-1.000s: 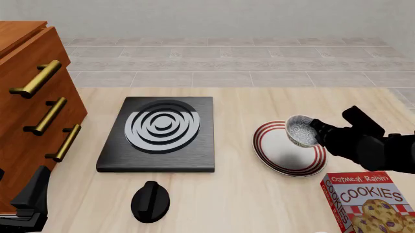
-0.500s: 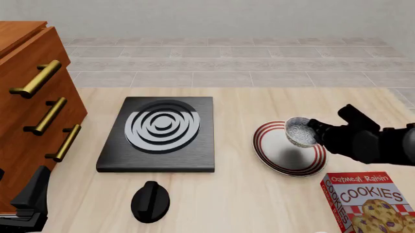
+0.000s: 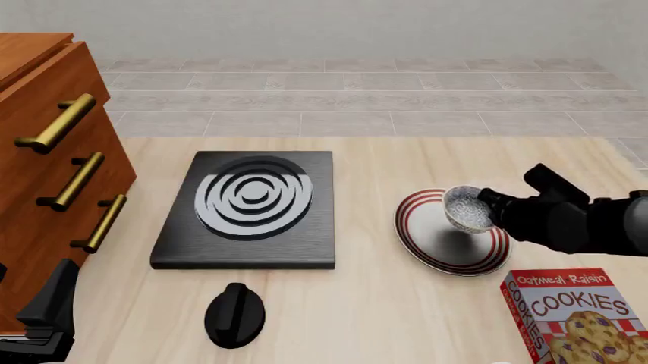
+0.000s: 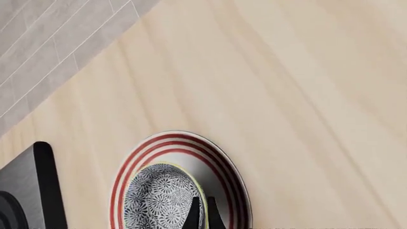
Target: Pick the akita bowl on the cookies box and place it on the plate.
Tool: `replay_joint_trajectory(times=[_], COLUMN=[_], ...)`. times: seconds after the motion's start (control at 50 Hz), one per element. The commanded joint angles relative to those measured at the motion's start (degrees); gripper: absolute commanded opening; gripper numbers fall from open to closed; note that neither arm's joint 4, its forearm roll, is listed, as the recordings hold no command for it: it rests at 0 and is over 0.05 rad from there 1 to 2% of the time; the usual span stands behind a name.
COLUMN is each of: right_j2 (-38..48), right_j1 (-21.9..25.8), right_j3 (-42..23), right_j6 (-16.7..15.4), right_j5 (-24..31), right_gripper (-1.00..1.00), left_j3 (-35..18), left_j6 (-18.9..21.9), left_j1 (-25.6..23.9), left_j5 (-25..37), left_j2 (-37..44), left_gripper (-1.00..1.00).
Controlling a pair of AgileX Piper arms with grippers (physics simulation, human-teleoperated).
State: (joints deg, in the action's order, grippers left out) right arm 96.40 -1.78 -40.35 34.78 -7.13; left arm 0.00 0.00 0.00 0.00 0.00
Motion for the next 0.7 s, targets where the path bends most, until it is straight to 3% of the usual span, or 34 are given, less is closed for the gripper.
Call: replay_joint_trajectory(times=[0.02,0.7], right_j2=[-0.19,2.4], right_j1=[-0.04,0.85], right_j3=[0.47,1.23], right_j6=[0.13,1.31], right_j5=[-0.49,-3.04], right_gripper=[-1.0,-1.0], left_j3=[0.0,0.0], left_j6=[0.0,0.0], left_j1=[0.0,0.0], left_j5=[0.0,0.0], left_j2=[0.0,0.0], left_gripper=[1.0,1.0])
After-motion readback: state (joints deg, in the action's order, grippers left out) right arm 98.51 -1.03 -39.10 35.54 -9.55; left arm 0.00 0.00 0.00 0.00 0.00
